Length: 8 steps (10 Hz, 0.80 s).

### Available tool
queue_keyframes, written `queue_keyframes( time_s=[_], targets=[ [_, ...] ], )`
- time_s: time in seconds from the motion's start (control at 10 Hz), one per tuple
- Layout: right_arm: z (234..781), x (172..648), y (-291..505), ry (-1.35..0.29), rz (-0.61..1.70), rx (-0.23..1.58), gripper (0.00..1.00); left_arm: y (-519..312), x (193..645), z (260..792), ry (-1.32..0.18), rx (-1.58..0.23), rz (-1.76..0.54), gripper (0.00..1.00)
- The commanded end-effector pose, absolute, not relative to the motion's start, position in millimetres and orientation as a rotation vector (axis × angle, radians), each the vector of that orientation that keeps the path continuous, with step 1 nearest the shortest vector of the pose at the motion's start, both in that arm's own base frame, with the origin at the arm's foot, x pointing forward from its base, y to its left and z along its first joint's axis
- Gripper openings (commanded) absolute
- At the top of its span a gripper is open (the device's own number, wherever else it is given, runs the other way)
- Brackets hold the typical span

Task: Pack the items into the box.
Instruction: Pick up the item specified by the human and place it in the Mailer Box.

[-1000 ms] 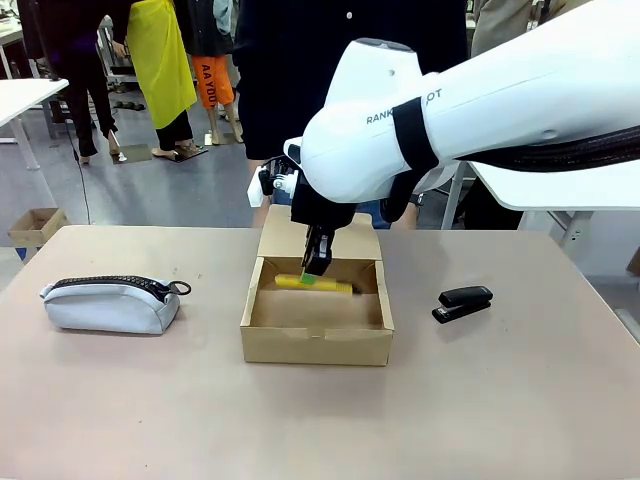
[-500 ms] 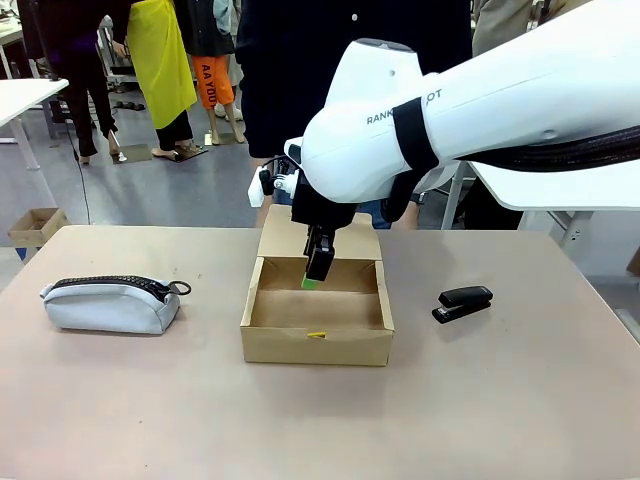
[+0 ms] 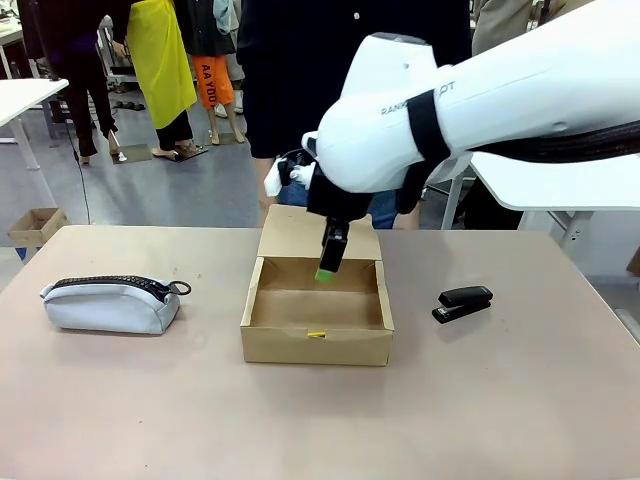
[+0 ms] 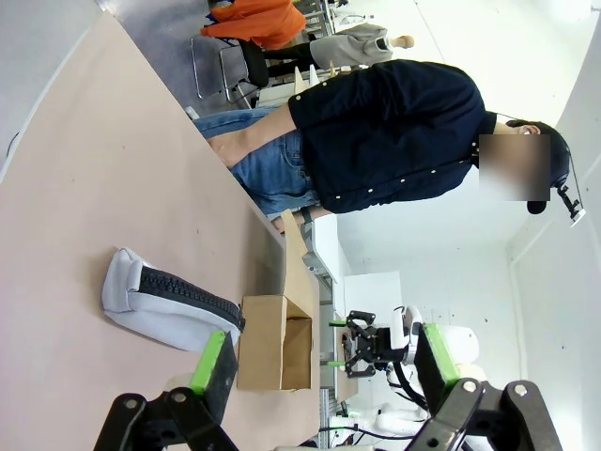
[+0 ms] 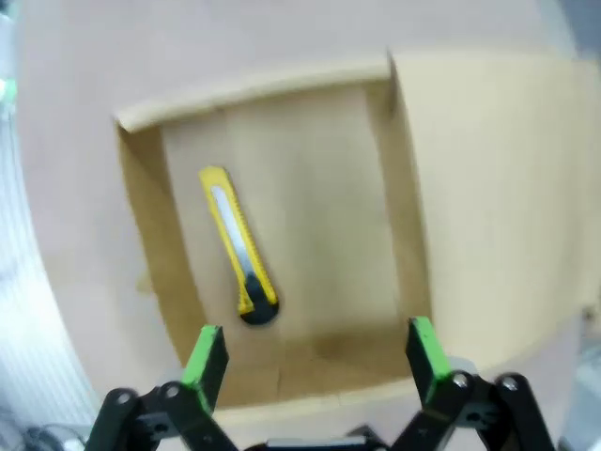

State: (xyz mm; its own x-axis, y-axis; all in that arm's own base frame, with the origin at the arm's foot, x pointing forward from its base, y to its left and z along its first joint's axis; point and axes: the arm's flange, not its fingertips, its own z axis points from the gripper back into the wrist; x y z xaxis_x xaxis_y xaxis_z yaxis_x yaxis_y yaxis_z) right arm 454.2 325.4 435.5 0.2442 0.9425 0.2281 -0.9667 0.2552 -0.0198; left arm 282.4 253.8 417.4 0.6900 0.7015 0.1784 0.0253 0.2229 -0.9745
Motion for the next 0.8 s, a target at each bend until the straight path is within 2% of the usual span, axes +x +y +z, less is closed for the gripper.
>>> queue_keyframes(
  time_s=[0.0,0.1,0.3,0.5,0.7],
  targets=[
    [463,454,246,-0.163,1.017,0.241,1.00,253,283,419,-0.724,-1.291,0.508,1.00],
    [475,459,191,-0.130,0.681,0.314,1.00,253,283,419,-0.724,-1.291,0.508,1.00],
    [491,446,91,-0.180,0.227,0.493,1.00,253,283,419,-0.724,-1.291,0.508,1.00],
    [496,418,-2,-0.223,-0.024,0.839,1.00,253,283,419,-0.724,-1.291,0.508,1.00],
    [480,383,-86,-0.371,-0.180,1.196,1.00,253,283,419,-0.724,-1.291,0.508,1.00]
  ],
)
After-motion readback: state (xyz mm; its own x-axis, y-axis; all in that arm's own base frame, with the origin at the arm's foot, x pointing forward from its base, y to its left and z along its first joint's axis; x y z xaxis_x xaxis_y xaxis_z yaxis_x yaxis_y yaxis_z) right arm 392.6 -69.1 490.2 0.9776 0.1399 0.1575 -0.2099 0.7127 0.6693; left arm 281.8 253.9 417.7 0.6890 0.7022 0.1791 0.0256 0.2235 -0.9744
